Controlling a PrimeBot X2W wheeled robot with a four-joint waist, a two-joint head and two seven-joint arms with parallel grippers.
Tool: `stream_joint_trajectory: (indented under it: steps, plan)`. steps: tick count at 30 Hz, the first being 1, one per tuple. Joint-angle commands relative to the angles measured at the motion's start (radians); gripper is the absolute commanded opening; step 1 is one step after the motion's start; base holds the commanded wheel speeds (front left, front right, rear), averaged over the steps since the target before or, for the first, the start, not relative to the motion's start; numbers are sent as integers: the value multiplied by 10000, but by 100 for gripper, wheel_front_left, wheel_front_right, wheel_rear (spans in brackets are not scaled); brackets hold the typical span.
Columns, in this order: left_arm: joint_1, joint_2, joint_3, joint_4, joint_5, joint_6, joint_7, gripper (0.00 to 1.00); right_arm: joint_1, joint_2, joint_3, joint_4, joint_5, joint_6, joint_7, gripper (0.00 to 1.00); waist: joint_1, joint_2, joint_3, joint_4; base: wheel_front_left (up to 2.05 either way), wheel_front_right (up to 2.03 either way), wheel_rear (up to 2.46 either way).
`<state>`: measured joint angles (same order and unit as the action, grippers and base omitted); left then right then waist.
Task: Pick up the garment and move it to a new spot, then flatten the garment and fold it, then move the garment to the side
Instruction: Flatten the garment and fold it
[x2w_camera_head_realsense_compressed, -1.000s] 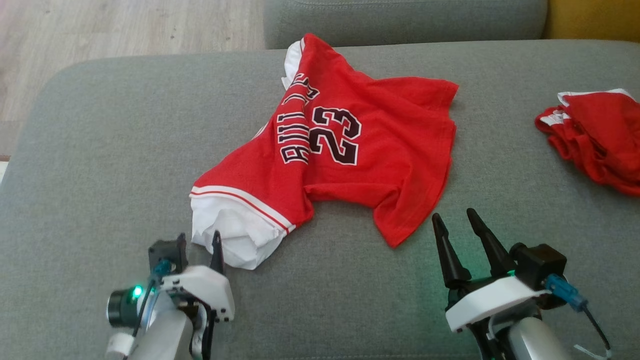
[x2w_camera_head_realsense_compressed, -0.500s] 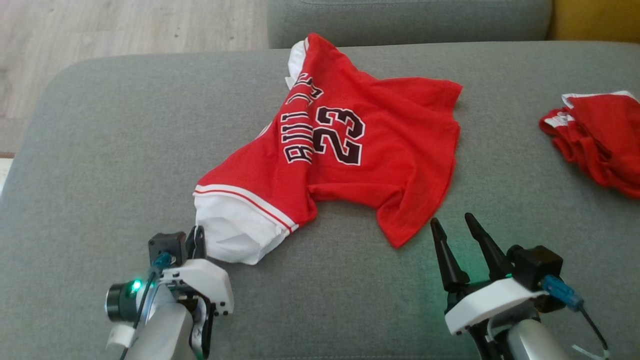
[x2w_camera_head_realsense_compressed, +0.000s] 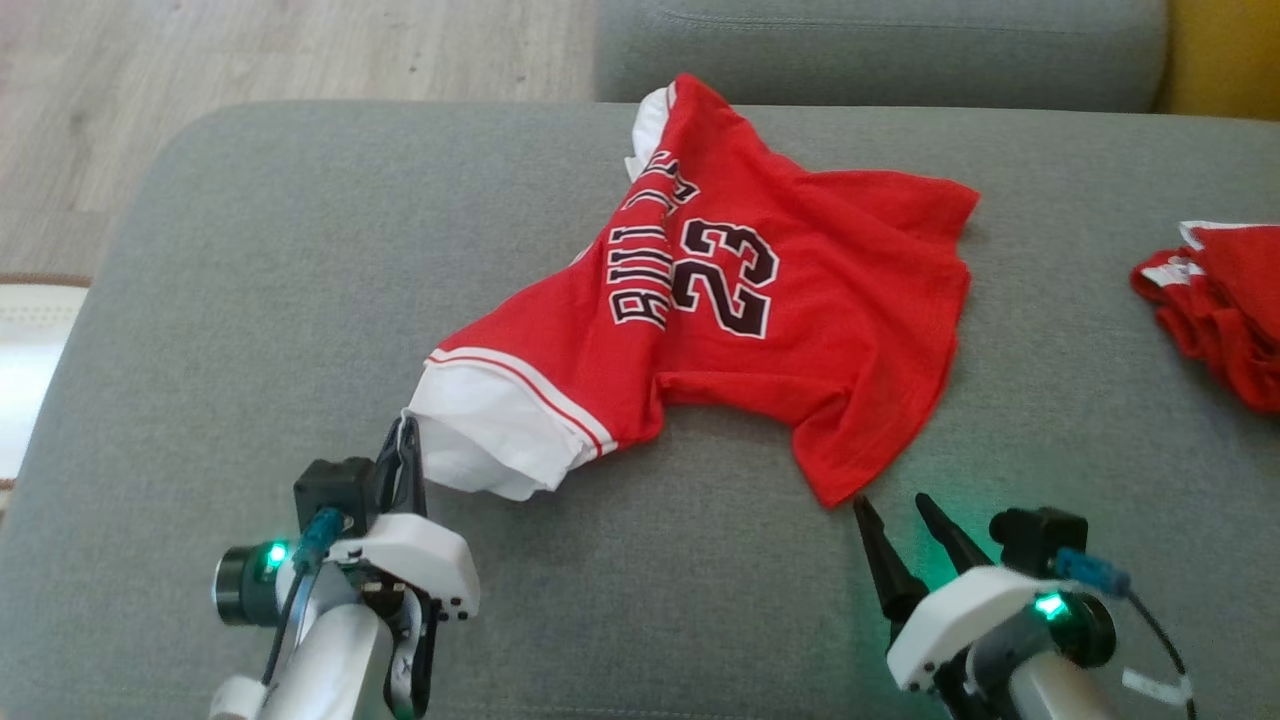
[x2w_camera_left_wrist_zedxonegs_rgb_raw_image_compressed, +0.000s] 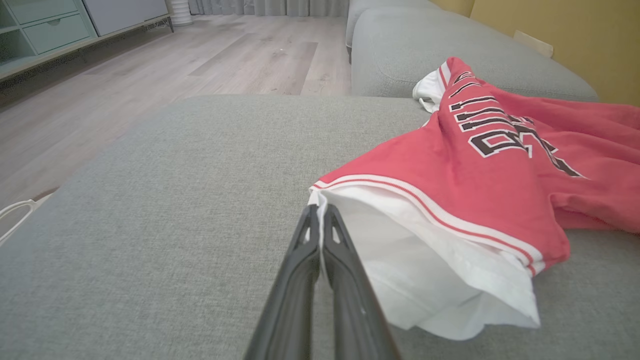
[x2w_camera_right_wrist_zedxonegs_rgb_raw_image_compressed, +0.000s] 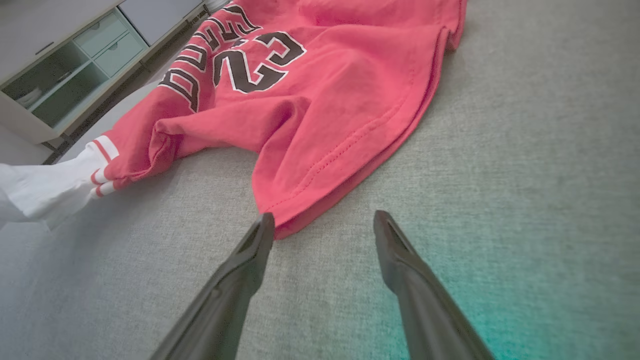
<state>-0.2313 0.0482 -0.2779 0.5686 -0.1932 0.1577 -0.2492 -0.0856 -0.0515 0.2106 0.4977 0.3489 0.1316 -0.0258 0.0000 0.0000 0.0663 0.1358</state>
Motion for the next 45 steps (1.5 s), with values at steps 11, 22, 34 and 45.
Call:
stream_joint_trajectory:
  steps: [11,22,34,45]
  plan:
    - [-121,107,218,-815,178,-123,-125,0,-1552,12,1167,1410,1848,-9,186,100,0,0,130,297,0,0,0]
    - [-110,64,185,-879,182,-170,-125,0,-2087,12,1812,2287,2325,-9,-7,100,0,0,206,333,0,0,0]
    - [-97,44,320,-849,189,-149,-126,0,-2481,13,1970,3137,1927,-9,-510,0,0,0,114,186,0,0,0]
    - [26,394,1051,-1439,292,-28,-126,0,-2261,-1024,1220,1753,903,-9,-447,0,0,0,-506,-476,0,0,0]
